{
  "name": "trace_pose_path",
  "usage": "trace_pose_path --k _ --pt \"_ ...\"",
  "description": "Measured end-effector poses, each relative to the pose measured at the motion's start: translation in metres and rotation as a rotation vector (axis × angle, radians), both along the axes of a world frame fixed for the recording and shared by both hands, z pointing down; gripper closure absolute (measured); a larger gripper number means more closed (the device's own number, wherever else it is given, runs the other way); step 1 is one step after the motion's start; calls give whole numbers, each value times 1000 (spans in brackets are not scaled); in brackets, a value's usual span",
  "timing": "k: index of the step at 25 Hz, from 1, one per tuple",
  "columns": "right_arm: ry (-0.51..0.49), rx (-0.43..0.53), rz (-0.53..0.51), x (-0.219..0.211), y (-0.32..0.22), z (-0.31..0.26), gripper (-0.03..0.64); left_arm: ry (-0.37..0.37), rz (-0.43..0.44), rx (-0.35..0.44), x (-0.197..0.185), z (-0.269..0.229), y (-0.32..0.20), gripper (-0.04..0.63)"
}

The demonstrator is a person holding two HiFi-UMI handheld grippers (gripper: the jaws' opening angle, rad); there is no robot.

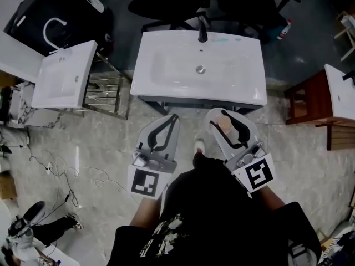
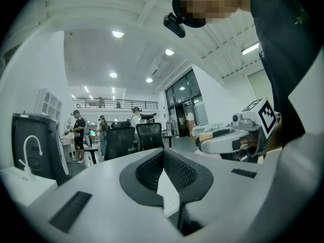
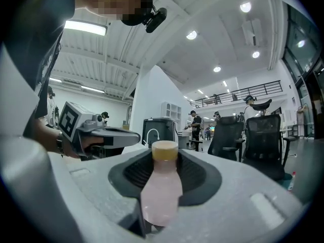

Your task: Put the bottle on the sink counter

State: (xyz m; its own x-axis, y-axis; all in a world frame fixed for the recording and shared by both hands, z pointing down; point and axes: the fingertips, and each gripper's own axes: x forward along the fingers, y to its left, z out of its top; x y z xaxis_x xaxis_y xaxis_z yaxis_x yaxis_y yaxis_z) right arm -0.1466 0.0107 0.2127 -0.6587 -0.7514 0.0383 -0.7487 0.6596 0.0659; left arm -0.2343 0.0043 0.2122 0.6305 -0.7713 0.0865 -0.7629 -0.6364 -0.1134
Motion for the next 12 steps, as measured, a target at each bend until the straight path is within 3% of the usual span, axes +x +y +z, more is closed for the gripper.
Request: trace_pose_path --k 8,12 --pt "-17 7 109 65 -40 5 483 -33 38 -4 40 1 -44 578" --pt "-11 20 178 92 -50 11 483 -28 105 2 65 3 -65 578"
